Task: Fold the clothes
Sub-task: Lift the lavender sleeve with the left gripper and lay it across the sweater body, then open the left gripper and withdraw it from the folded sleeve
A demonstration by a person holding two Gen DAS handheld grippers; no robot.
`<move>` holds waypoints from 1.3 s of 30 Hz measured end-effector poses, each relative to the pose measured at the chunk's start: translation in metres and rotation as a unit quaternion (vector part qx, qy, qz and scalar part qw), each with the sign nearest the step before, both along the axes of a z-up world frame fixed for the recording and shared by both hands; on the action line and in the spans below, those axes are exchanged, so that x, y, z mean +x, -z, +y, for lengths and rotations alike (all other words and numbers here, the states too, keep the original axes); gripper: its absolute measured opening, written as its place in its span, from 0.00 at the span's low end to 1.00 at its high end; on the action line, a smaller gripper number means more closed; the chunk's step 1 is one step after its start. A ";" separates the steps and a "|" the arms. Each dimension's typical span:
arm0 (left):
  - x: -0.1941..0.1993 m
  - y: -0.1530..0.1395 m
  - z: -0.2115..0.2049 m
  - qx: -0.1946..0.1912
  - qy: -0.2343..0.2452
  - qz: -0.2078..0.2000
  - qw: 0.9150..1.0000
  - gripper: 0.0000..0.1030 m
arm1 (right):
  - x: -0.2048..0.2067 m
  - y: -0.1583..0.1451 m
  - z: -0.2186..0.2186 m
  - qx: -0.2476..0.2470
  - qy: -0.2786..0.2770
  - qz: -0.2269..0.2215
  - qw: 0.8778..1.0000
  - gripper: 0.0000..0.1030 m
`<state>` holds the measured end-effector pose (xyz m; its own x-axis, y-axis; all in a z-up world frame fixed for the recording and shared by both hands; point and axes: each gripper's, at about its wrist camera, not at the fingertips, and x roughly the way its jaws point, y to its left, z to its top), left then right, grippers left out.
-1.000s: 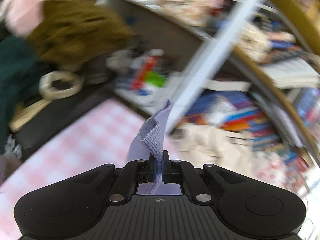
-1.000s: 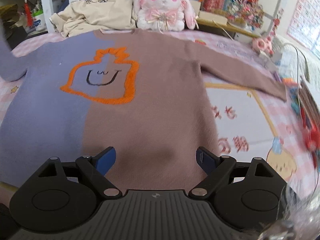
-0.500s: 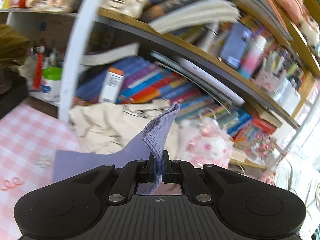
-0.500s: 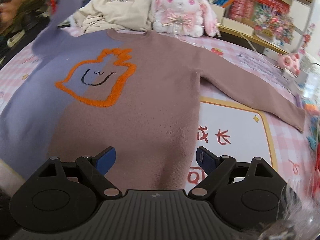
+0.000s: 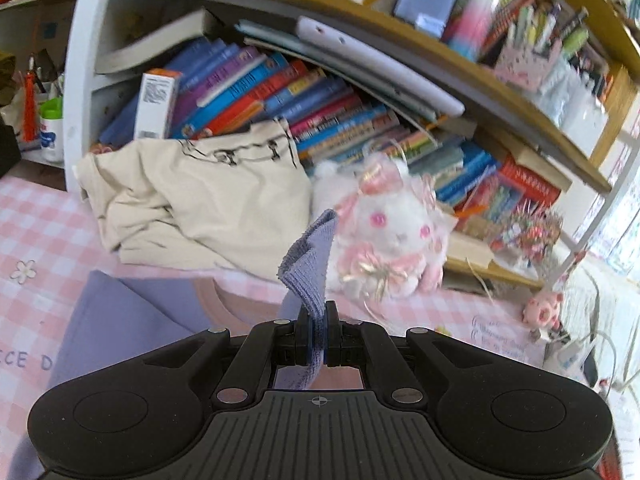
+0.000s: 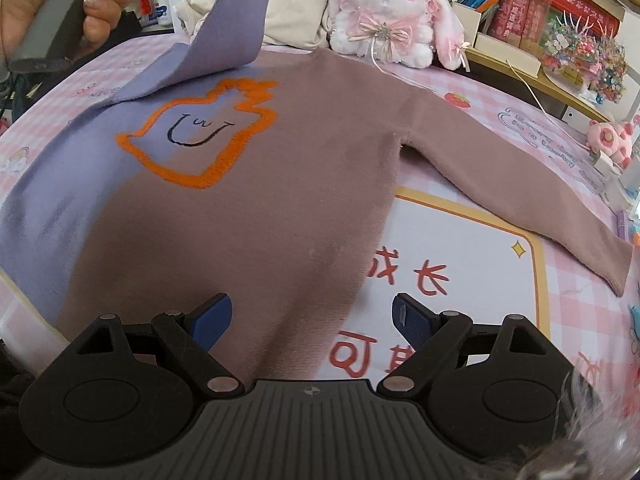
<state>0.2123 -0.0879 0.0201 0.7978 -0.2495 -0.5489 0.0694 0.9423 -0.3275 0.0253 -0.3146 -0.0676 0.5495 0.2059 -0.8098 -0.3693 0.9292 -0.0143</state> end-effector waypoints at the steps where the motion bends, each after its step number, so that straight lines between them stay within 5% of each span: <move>1: 0.001 0.002 -0.005 0.005 0.004 0.003 1.000 0.04 | 0.000 0.000 -0.001 0.000 0.000 0.000 1.000 0.85; 15: 0.018 0.031 -0.057 0.071 0.036 0.042 0.996 0.06 | -0.006 -0.001 -0.012 0.003 0.007 0.005 1.000 0.85; 18: 0.014 0.031 -0.065 0.062 0.057 0.054 0.995 0.24 | -0.008 -0.002 -0.013 0.004 0.008 0.005 1.000 0.85; 20: 0.004 0.025 -0.066 0.048 0.072 0.046 0.995 0.56 | -0.008 -0.002 -0.014 0.008 0.007 0.006 1.000 0.85; 24: -0.031 0.010 -0.050 0.056 0.079 0.017 0.995 0.63 | -0.008 -0.001 -0.013 0.017 0.002 0.010 1.000 0.85; 28: -0.075 0.009 -0.015 0.109 0.042 0.023 0.993 0.63 | -0.006 0.001 -0.008 0.027 -0.003 0.014 1.000 0.83; 33: -0.136 0.028 0.039 0.193 -0.033 0.071 0.978 0.63 | -0.005 0.003 -0.005 0.041 0.017 0.019 0.999 0.79; 39: -0.183 0.050 0.106 0.179 -0.111 0.117 0.971 0.63 | -0.011 0.003 -0.003 0.047 0.076 0.019 0.996 0.64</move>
